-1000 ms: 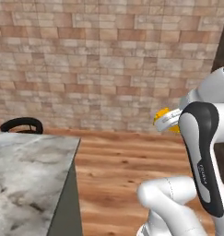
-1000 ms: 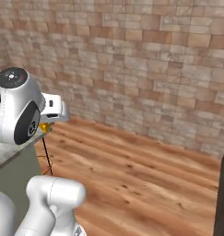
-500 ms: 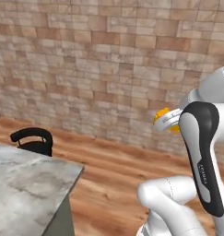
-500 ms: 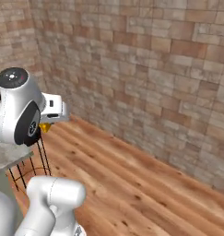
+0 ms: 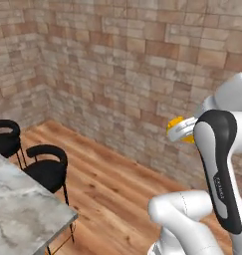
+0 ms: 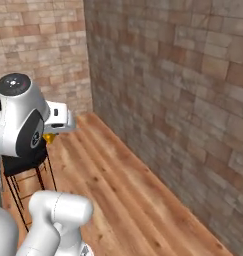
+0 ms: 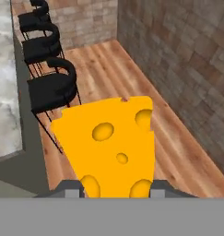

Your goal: Take the cheese, fish, and lime from the fridge and place them on the plate on the dining counter to create an appetizer plate.

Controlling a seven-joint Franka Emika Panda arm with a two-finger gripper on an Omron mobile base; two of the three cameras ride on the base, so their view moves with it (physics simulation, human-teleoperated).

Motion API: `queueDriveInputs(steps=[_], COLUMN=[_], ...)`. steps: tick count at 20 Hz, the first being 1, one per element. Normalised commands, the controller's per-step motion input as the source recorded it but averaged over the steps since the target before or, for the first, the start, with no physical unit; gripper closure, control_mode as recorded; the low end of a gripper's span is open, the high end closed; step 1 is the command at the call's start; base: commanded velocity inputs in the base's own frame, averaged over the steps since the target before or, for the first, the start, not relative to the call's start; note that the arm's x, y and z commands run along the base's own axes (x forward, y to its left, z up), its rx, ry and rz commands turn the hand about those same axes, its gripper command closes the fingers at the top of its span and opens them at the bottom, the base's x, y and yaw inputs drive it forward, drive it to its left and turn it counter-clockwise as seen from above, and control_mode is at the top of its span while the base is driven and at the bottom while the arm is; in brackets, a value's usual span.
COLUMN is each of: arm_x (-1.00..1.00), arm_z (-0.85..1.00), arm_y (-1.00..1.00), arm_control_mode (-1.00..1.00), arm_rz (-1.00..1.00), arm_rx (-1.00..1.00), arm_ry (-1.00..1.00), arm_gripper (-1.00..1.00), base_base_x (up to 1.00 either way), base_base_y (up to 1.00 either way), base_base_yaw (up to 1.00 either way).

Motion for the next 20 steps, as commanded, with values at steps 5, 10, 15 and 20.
queueDriveInputs(steps=[5,10,15,20], arm_x=[0.00,0.00,0.00,0.00], arm_z=[0.00,0.00,0.00,0.00], arm_y=[0.00,0.00,0.00,0.00], arm_control_mode=[1.00,1.00,1.00,1.00], arm_rz=[0.00,0.00,0.00,0.00], arm_rx=[0.00,0.00,0.00,0.00], arm_ry=[0.00,0.00,0.00,0.00], arm_gripper=[1.00,1.00,1.00,1.00], base_base_x=[1.00,1.00,1.00,1.00], base_base_y=[-0.43,-0.38,-0.34,-0.14], base_base_yaw=[0.57,0.54,0.50,0.44])
